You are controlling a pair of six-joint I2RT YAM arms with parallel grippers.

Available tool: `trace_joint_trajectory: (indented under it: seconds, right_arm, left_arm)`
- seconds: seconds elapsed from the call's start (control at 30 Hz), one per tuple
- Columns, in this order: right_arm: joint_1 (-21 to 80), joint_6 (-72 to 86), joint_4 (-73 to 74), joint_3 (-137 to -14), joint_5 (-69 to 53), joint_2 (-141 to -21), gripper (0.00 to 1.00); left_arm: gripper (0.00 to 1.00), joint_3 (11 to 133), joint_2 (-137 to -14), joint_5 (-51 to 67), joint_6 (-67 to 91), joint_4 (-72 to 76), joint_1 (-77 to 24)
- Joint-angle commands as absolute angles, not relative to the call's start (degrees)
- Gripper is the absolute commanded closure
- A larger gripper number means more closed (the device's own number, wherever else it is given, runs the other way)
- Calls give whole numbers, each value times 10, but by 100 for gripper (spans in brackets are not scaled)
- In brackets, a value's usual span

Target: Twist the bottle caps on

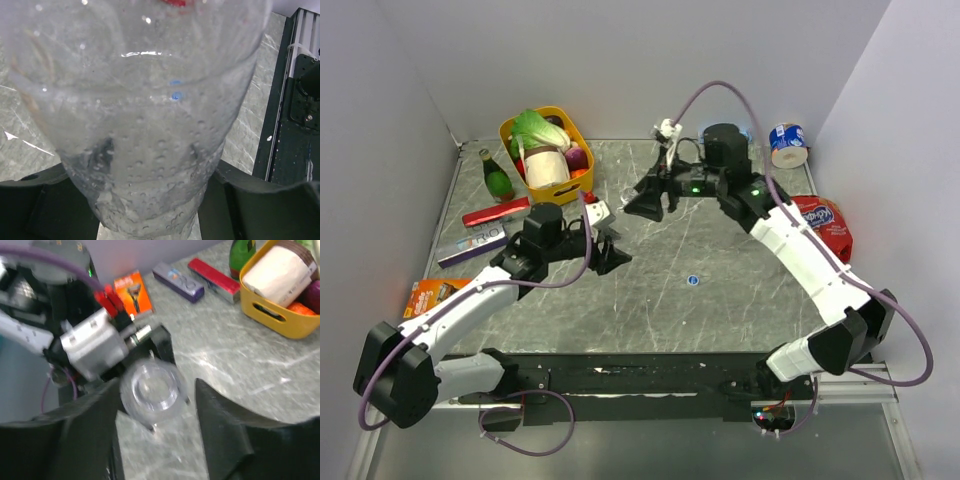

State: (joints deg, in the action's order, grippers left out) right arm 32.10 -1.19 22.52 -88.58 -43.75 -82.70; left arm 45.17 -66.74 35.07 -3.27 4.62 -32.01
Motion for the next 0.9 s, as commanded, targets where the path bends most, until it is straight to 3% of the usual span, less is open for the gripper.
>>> trace_joint_trajectory:
  seconds: [0.0,0.07,0.1,0.2,0.23,0.33,0.53,0.87]
  right_arm:
    - [250,-174,342,-946,-473,-786,26]
    - [222,-271,450,-967,-482,-793,25]
    - [221,-392,483,-965,-475,-794,25]
    - [221,-646,628,-925,-424,-802,27]
    - [221,-689,649,-895,-390,-814,29]
    - [221,-781,657,-826,-325,-842,37]
    - [225,-928,558,-704,-256,-874,38]
    - [242,-1068,488,-627,-217,-920,39]
  left_arm:
    - [56,432,-620,353,-48,38,-315]
    - [62,420,-601,347,-46,38,-308]
    - [63,406,-595,345,-45,40,-296]
    - [83,382,-573,338,-32,54,-266]
    - [98,378,-569,336,-27,58,-257]
    - [99,374,-557,338,-21,53,-231]
    - [99,377,-543,347,-21,32,-199]
    - [98,367,-548,352,-8,44,-175]
